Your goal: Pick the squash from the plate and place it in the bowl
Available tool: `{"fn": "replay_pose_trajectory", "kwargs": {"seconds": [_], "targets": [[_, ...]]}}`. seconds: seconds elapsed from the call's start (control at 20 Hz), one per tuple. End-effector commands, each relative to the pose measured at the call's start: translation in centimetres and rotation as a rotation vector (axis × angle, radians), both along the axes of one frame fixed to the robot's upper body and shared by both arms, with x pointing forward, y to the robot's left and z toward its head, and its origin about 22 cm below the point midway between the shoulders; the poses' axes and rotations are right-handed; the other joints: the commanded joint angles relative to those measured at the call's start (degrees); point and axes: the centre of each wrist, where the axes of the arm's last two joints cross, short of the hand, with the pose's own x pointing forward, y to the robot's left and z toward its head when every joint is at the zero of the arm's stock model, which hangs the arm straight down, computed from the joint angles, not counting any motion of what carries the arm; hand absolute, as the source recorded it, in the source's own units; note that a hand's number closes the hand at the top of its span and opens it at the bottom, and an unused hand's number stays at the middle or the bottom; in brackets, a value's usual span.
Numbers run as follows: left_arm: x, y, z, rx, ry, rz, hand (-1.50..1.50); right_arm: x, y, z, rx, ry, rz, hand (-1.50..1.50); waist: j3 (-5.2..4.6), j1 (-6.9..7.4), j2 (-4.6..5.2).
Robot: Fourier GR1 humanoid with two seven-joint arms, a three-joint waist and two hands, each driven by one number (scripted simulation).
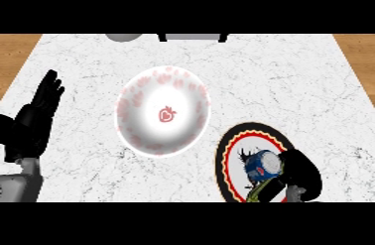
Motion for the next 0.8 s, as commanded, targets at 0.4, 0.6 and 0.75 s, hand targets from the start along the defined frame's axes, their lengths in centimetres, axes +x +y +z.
{"fn": "replay_pose_trajectory", "kwargs": {"seconds": [0.4,0.6,0.75], "targets": [[1.2,-1.1,0.1,0.004,-0.007,-0.057,0.0,1.2,10.6,2.0,-0.083,-0.148,0.337,1.5,0.98,4.22,1.05],[2.2,-3.9,0.8,-0.006,-0.03,-0.169,0.0,1.6,15.6,4.4,-0.13,-0.256,0.625,1.5,1.0,10.18,2.31],[2.6,-3.8,1.1,-0.002,-0.029,-0.171,0.0,1.8,18.3,6.7,-0.157,-0.349,0.678,1.5,0.93,10.61,1.92]]}}
